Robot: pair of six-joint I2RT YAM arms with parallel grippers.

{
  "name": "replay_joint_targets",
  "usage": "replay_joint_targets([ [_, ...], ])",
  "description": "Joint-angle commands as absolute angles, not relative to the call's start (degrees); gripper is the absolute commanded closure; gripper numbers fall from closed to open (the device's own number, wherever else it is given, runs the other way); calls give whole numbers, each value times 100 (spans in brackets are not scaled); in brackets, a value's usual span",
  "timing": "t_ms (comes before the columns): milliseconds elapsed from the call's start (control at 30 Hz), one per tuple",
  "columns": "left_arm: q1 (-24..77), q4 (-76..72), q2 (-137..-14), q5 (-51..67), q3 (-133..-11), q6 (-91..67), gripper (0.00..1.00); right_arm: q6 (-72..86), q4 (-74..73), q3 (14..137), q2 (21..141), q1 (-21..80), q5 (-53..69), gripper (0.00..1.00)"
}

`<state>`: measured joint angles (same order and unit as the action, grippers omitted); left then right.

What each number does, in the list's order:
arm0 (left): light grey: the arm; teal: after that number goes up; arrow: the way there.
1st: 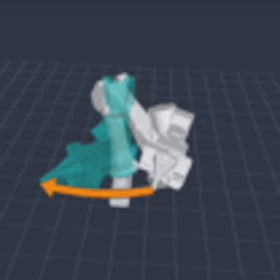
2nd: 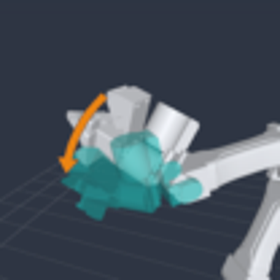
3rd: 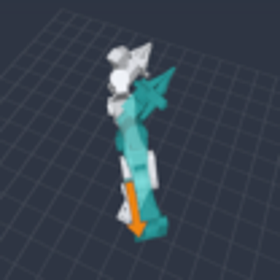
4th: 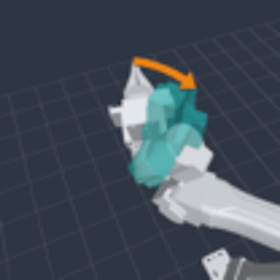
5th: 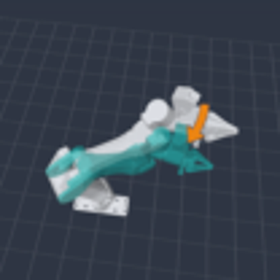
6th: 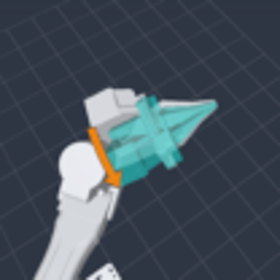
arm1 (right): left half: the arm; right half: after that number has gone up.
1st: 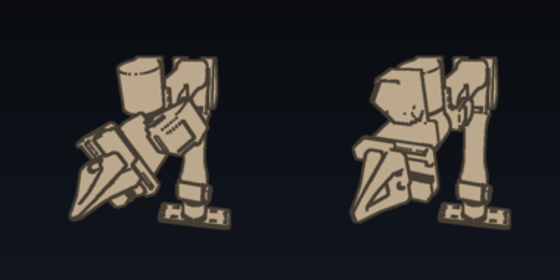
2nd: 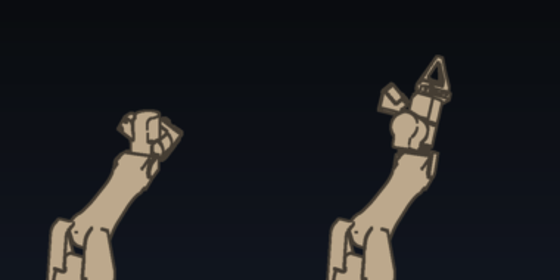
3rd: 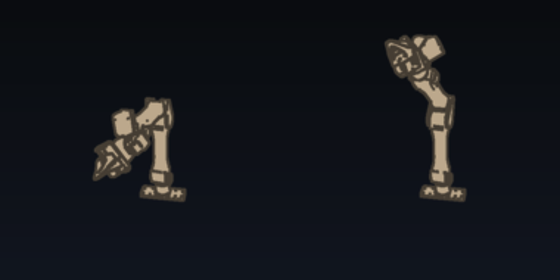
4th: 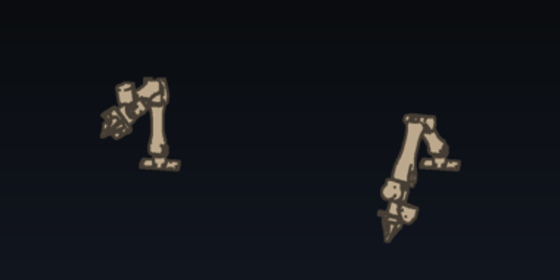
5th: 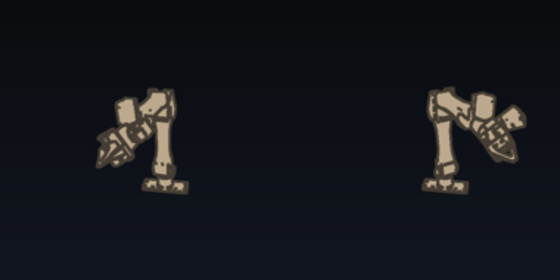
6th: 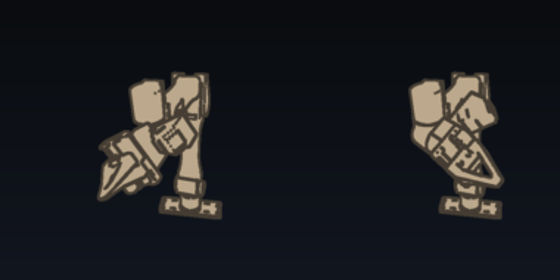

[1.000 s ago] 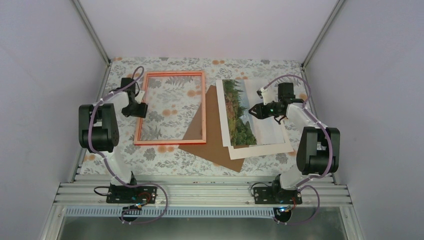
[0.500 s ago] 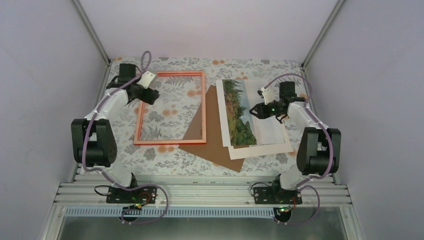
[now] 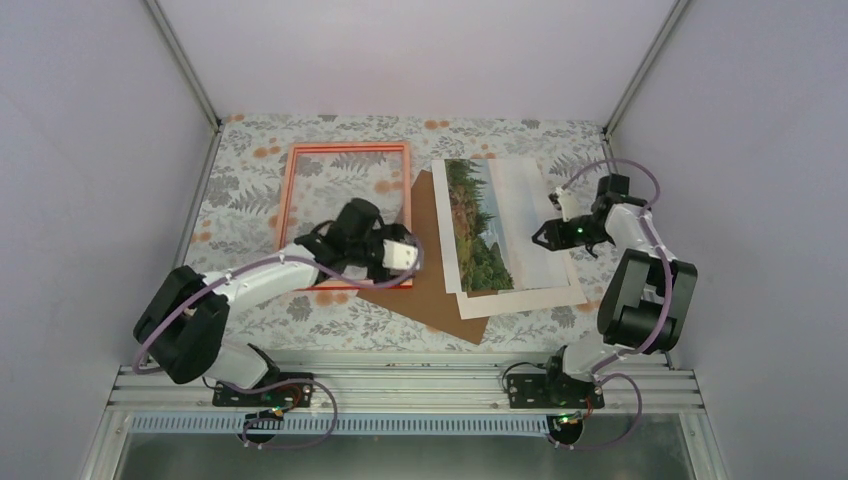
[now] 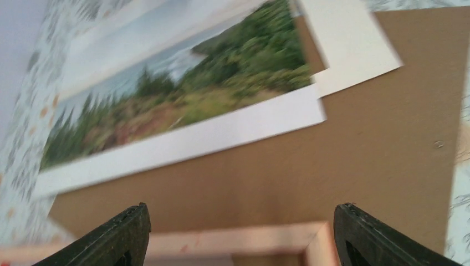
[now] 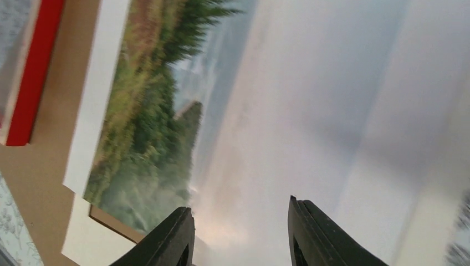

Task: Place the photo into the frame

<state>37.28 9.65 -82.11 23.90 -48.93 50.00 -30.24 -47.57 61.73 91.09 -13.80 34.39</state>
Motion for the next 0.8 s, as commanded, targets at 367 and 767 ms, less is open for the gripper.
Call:
replay_joint_targets([
  [367,6822,-1183,-9875,-209,-5419,4311,20,-3086,-4927,5561,9227,-2950,2129,60],
  [767,7997,-1012,-11456,-2078,-6481,4028,20,-3518,-4804,5132,9721,-2964,1638,64],
])
